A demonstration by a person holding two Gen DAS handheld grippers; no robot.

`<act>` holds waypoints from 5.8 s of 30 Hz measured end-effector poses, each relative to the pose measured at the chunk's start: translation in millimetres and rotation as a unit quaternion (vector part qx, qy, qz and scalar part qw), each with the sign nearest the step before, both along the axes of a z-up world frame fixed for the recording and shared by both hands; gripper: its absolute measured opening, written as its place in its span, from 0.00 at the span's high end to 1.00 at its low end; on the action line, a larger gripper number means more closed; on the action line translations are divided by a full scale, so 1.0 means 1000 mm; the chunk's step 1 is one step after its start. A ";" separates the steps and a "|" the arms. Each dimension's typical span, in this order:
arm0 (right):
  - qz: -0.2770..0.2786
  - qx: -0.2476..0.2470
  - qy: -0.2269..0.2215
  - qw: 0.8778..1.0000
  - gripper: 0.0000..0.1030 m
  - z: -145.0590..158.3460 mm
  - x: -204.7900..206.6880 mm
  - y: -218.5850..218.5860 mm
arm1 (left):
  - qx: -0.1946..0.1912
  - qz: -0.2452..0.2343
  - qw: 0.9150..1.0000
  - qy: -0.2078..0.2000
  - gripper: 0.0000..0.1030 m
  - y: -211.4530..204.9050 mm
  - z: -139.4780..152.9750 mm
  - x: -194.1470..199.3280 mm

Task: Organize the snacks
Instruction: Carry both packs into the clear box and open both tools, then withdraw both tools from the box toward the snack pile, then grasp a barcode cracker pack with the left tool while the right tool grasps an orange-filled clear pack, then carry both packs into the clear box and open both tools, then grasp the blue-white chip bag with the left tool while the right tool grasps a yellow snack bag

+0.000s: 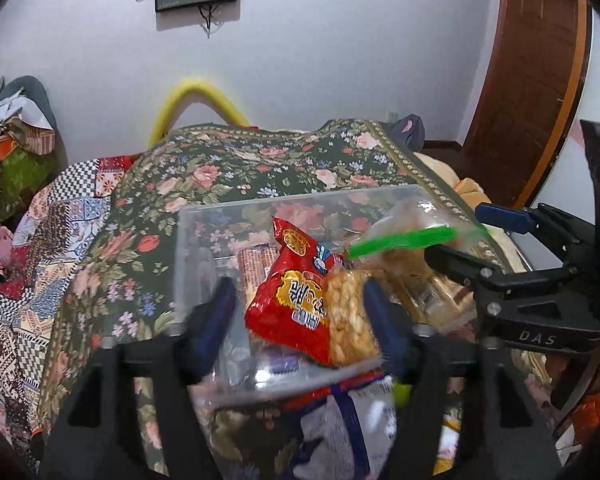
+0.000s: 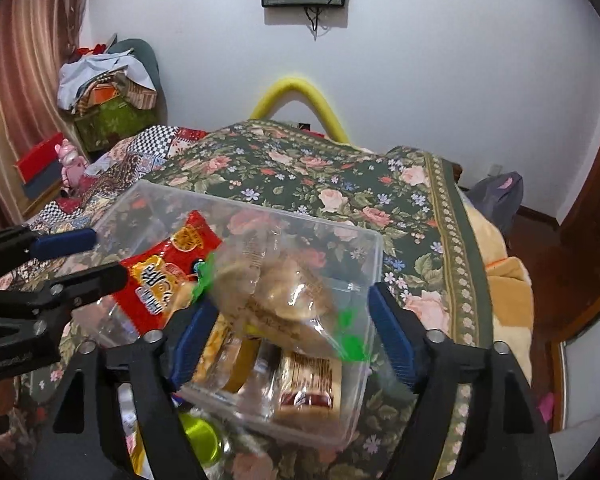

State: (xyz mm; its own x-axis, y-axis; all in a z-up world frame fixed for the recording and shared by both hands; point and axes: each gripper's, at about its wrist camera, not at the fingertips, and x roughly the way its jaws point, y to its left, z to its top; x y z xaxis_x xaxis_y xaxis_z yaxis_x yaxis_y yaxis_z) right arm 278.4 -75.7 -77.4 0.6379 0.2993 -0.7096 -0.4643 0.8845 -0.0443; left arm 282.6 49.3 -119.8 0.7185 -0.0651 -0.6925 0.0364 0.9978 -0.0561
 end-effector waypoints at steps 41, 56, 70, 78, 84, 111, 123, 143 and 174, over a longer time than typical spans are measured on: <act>0.018 0.062 0.115 0.991 0.51 -0.063 -0.168 -0.021 | -0.027 -0.008 0.995 0.100 0.31 -0.037 -0.067 -0.161; 0.003 0.070 0.101 0.992 0.69 -0.057 -0.171 -0.041 | 0.001 0.013 0.994 0.105 0.50 -0.049 -0.099 -0.140; -0.011 0.075 0.138 0.988 0.37 -0.070 -0.160 -0.043 | -0.006 -0.004 0.998 0.068 0.65 -0.037 -0.070 -0.171; -0.006 0.108 0.157 0.982 0.54 -0.075 -0.153 -0.045 | -0.007 -0.007 1.000 0.021 0.65 -0.033 -0.034 -0.179; -0.007 0.107 0.114 0.988 0.56 -0.052 -0.160 -0.045 | -0.006 -0.001 1.000 -0.007 0.65 -0.027 -0.010 -0.171; -0.004 0.133 -0.012 0.991 0.55 0.028 -0.065 -0.010 | -0.007 0.040 0.998 -0.055 0.65 0.022 0.026 -0.054; -0.003 0.114 0.008 0.993 0.55 0.006 -0.010 0.016 | -0.025 0.028 0.999 -0.008 0.65 0.037 -0.009 0.020; 0.004 0.077 0.048 0.996 0.54 -0.024 0.029 0.041 | -0.013 0.032 0.999 0.029 0.63 0.037 -0.038 0.057; 0.027 0.078 0.030 0.996 0.41 -0.001 -0.068 -0.007 | -0.018 -0.033 0.998 0.051 0.46 0.008 -0.022 -0.069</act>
